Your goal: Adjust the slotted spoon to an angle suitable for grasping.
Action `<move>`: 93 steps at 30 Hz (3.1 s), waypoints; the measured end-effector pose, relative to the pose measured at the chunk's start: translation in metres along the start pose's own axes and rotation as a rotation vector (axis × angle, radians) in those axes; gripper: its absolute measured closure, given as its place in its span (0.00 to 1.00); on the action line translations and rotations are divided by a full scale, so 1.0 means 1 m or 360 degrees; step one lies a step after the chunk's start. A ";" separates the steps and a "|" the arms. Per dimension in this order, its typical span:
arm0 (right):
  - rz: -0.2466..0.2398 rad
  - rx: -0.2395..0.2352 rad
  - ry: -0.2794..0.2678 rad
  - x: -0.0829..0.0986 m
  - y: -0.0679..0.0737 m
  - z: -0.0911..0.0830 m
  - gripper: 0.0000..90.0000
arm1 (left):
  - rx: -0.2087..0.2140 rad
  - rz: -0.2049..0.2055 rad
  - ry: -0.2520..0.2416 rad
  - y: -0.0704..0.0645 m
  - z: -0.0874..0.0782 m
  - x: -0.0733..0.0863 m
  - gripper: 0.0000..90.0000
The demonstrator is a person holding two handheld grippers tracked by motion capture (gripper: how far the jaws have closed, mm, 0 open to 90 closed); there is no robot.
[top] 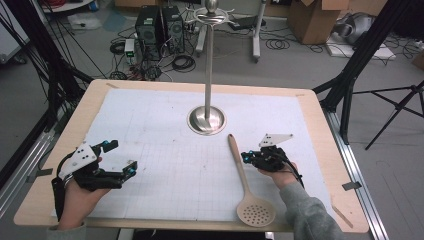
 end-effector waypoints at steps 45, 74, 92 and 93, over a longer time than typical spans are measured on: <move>-0.0311 -0.0355 0.0135 -0.032 0.019 0.034 1.00 | -0.0046 -0.0011 -0.0009 0.004 -0.012 0.002 0.04; -0.0491 -0.0420 0.0410 0.011 0.078 -0.004 1.00 | -0.0003 0.0000 0.0003 0.000 0.000 0.001 0.04; -0.0559 -0.0378 0.0543 0.014 0.054 -0.013 1.00 | -0.0004 -0.0010 0.0000 0.001 0.000 0.001 0.04; -0.0553 -0.0369 0.0548 0.014 0.052 -0.014 1.00 | -0.0003 -0.0008 0.0001 0.001 0.000 0.001 0.04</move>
Point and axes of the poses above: each handheld gripper's, and its own axes: z roughly forward along the jaws, x roughly out of its underside, y roughly to its left, the point moved 3 cm from there along z, roughly forward along the jaws, and after that the axes turned 3 degrees about x, right-handed, at the moved point
